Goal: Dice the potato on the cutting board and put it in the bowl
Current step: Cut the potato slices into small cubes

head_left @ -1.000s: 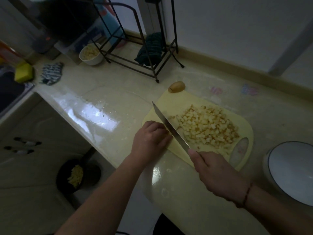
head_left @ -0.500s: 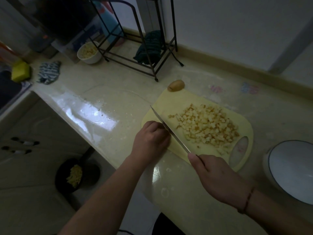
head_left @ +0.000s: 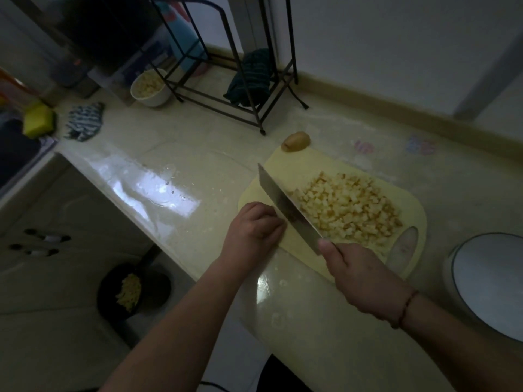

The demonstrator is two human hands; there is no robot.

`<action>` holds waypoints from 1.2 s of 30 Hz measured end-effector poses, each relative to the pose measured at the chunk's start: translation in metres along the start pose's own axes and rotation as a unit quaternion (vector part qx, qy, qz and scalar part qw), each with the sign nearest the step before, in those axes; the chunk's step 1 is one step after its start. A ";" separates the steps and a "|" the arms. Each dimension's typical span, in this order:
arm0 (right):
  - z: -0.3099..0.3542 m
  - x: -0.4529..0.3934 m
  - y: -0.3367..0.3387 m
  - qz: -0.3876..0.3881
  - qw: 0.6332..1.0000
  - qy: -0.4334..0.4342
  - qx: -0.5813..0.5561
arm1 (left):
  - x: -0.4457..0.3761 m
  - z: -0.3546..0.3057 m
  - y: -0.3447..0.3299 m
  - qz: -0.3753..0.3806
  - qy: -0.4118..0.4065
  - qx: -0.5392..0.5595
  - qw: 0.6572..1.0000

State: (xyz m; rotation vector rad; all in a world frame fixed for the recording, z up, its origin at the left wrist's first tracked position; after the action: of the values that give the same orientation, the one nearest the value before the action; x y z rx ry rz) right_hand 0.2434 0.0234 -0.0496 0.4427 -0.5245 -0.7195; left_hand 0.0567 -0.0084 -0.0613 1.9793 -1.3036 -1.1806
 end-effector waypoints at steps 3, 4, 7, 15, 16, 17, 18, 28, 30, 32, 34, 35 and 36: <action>-0.016 0.010 0.009 -0.011 0.997 -0.052 -0.060 | 0.002 0.002 -0.001 -0.005 0.020 0.008 1.000; -0.018 0.012 0.011 -0.012 0.996 -0.057 -0.067 | 0.002 0.004 -0.003 -0.005 0.032 0.011 0.999; -0.019 0.016 0.013 -0.012 0.997 -0.054 -0.052 | 0.005 0.009 -0.006 0.019 0.061 0.039 0.997; -0.015 0.021 0.010 -0.009 0.996 -0.056 -0.071 | -0.006 -0.007 -0.020 0.042 0.022 0.067 0.997; -0.014 0.021 0.010 -0.008 0.996 -0.056 -0.076 | -0.008 -0.007 -0.021 0.046 0.018 0.068 0.996; -0.014 0.021 0.011 -0.007 0.995 -0.056 -0.078 | -0.010 -0.007 -0.022 0.049 0.014 0.068 0.996; -0.014 0.021 0.011 -0.006 0.995 -0.056 -0.078 | -0.011 -0.007 -0.023 0.053 0.012 0.067 0.996; 0.003 0.026 0.008 -0.023 0.998 -0.034 -0.052 | -0.010 -0.016 -0.005 0.045 -0.064 0.000 0.997; 0.005 0.026 0.004 -0.022 0.999 -0.030 -0.038 | -0.012 -0.016 -0.006 0.060 -0.073 -0.007 0.996; 0.005 0.026 0.001 -0.026 0.999 -0.024 -0.024 | -0.013 -0.013 -0.011 0.078 -0.063 -0.013 0.995; 0.004 0.026 -0.001 -0.033 0.999 -0.023 -0.027 | -0.013 -0.008 -0.014 0.091 -0.057 -0.014 0.994; 0.004 0.027 -0.001 -0.036 0.999 -0.023 -0.030 | -0.014 -0.007 -0.015 0.093 -0.060 -0.013 0.994; 0.004 0.027 -0.001 -0.038 0.999 -0.021 -0.029 | -0.015 -0.008 -0.015 0.094 -0.064 -0.010 0.993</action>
State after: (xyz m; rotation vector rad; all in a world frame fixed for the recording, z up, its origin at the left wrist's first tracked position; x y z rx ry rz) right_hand 0.2577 0.0022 -0.0388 0.3968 -0.5267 -0.8163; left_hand 0.0680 0.0108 -0.0633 1.7478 -1.4993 -1.2394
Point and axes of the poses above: each hand's wrist, its own x-axis away from the middle knuckle, its own y-axis out of the back of the hand, z = x × y, the point moved 7 cm from there along -x, towards the middle knuckle, and after that the axes turned 8 degrees about y, right-handed, at the moved point
